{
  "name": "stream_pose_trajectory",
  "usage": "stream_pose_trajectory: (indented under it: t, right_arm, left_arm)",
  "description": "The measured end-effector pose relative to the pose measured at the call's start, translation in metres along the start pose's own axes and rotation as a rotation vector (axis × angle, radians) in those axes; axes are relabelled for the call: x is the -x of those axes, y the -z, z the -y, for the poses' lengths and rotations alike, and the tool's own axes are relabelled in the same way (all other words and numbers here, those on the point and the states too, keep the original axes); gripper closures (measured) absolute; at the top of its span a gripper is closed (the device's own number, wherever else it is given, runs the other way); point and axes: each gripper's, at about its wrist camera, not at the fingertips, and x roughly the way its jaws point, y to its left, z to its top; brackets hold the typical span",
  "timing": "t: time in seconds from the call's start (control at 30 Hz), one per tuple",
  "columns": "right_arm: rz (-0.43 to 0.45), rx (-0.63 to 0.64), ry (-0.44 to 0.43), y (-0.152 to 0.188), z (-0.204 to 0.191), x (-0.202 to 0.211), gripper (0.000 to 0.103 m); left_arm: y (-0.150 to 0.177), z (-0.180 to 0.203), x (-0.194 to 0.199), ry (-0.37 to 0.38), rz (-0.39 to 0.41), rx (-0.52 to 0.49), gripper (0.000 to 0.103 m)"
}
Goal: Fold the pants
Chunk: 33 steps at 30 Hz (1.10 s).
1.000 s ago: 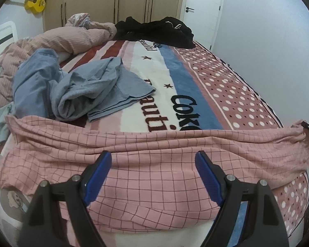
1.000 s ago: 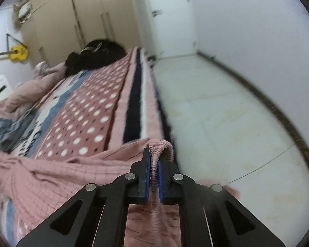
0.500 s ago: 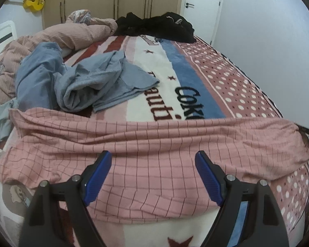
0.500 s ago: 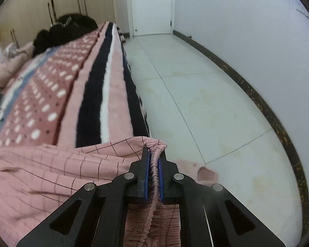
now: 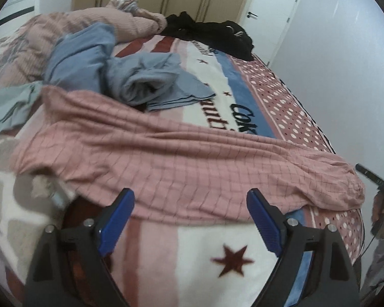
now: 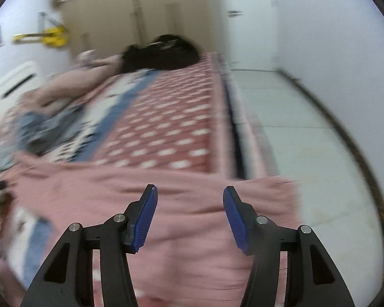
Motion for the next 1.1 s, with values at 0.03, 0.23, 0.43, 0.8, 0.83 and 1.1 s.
stream_pose_trajectory:
  t: [0.03,0.23,0.43,0.8,0.83,1.1]
  right_arm:
    - [-0.013,0.0,-0.015,0.004,-0.007,-0.009,0.055]
    - [-0.078,-0.041,0.077,0.013,0.011,-0.062,0.057]
    - [-0.051,-0.105,0.19,0.008,0.041,-0.057,0.055]
    - [-0.067,-0.02,0.154,0.014,0.011,-0.053,0.055]
    - [-0.068,-0.016,0.151,0.013,0.009,-0.052,0.055]
    - [-0.088,0.029,0.155,0.012,-0.012,-0.057,0.055]
  left_arm:
    - [0.001,-0.006,0.003,-0.004,-0.005,0.019,0.016]
    - [-0.019,-0.06,0.036,-0.061,0.062,0.12,0.016]
    - [-0.046,-0.134,0.029,-0.186,0.024,0.237,0.016]
    - [-0.06,-0.209,-0.04,-0.151,-0.115,0.383,0.016]
    - [-0.061,-0.209,-0.045,-0.135,-0.122,0.391,0.016]
    - [-0.073,-0.199,-0.078,-0.057,-0.184,0.373,0.089]
